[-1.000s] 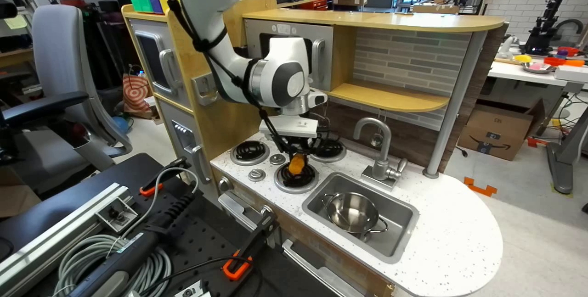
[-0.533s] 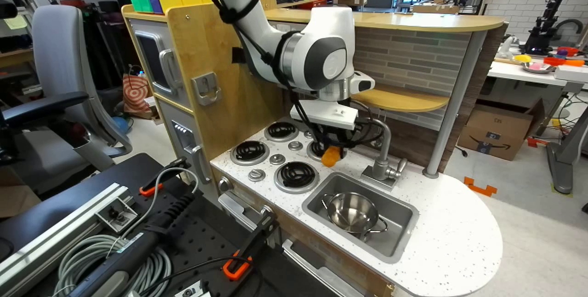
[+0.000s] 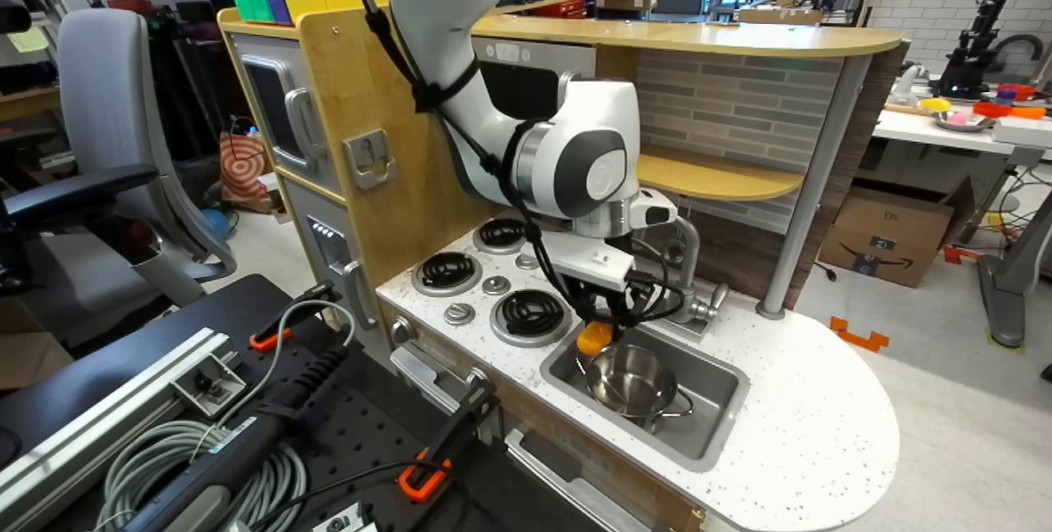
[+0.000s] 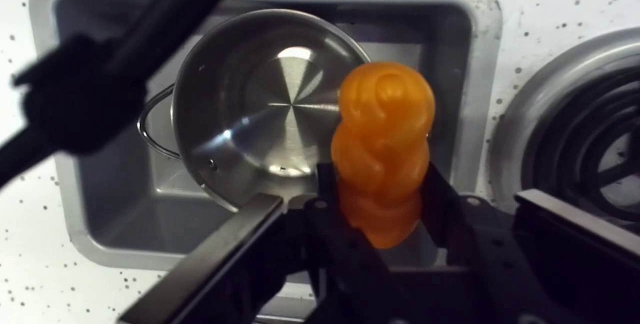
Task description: Pick the yellow toy on the stove and put it in the pot
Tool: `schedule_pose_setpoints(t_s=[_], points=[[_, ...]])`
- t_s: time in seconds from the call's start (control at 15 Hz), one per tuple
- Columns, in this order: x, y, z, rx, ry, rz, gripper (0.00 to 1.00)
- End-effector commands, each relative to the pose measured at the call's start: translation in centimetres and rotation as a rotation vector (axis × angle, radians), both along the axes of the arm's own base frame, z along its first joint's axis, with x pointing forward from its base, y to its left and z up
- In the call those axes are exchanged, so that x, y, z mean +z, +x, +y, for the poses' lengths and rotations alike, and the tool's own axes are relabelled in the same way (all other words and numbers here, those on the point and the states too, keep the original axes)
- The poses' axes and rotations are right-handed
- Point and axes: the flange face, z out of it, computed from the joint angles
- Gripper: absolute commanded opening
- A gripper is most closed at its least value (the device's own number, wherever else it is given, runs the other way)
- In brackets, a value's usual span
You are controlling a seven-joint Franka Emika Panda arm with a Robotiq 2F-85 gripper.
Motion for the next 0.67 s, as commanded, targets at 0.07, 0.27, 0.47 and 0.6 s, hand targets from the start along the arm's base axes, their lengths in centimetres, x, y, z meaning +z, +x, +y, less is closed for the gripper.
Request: schedule_pose_setpoints(t_s=[0.07, 0.27, 0.47, 0.6], points=[[-2.1, 2.0, -1.7, -0.142, -0.046, -0.001, 0.18], [-3.5, 2.2, -3.2, -0.232, -0.081, 0.021, 0.18], [-4.8, 2.0, -4.2, -0.294, -0.110, 0.044, 0.18], [-5.6, 2.1, -4.0, -0.319, -0.115, 0.045, 0.18]])
